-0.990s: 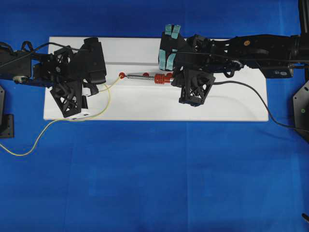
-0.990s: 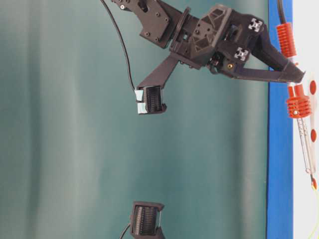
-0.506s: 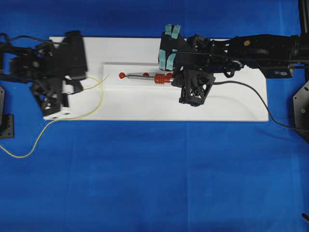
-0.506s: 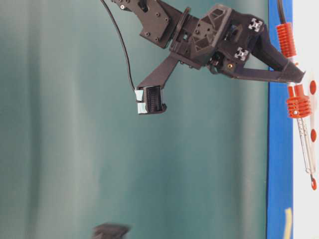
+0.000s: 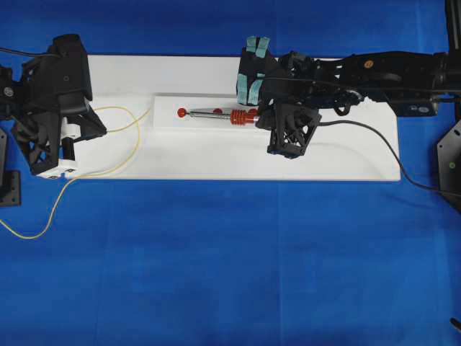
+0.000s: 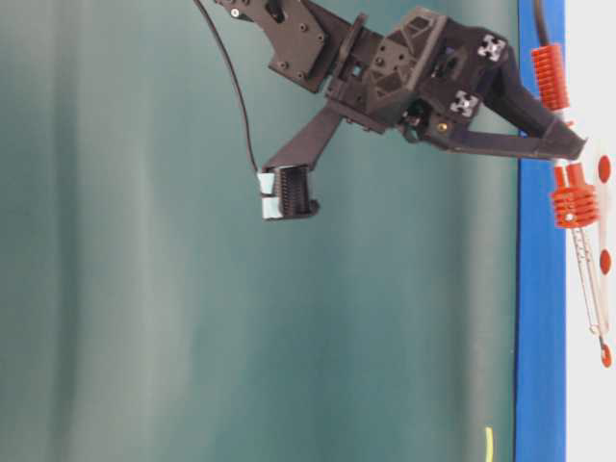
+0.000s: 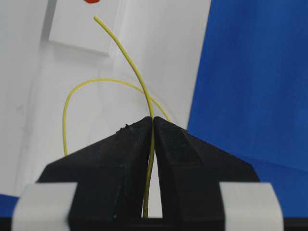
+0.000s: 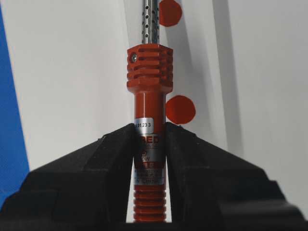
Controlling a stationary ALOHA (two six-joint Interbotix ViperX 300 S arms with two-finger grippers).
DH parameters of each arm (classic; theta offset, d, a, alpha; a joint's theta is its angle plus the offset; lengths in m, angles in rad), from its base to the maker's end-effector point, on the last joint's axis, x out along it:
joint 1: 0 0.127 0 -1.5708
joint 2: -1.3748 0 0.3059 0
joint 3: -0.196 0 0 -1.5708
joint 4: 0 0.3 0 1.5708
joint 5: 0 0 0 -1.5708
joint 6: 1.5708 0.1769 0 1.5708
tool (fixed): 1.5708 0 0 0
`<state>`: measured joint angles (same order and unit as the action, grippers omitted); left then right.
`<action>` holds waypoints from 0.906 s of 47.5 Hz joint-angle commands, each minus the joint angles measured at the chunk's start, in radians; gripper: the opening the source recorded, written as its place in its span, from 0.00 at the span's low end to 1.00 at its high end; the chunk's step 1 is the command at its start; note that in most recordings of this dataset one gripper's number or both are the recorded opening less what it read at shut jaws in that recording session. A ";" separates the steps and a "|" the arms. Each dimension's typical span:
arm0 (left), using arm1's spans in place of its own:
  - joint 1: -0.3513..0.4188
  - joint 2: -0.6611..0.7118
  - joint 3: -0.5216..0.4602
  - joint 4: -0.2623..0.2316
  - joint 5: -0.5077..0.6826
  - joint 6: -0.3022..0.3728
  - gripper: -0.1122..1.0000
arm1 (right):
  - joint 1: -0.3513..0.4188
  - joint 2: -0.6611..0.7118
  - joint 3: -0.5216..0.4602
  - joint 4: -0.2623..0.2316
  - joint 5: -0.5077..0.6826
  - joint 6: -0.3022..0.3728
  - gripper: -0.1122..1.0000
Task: Touch the tip of the soldering iron to the tip of the solder at the mark.
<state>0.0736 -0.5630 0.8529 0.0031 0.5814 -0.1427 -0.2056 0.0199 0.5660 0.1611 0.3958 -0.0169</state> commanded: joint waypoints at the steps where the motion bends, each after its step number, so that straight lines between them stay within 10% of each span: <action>1: -0.005 0.003 -0.020 0.000 0.002 0.000 0.13 | -0.002 -0.078 0.005 -0.009 -0.003 -0.002 0.16; 24: -0.003 0.005 -0.023 0.000 0.003 -0.003 0.13 | -0.021 -0.402 0.253 -0.023 0.015 0.040 0.16; 43: -0.003 0.126 -0.112 0.000 -0.003 0.003 0.13 | -0.021 -0.396 0.250 -0.040 0.034 0.051 0.16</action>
<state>0.0721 -0.4648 0.7900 0.0031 0.5875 -0.1396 -0.2255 -0.3728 0.8360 0.1227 0.4357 0.0322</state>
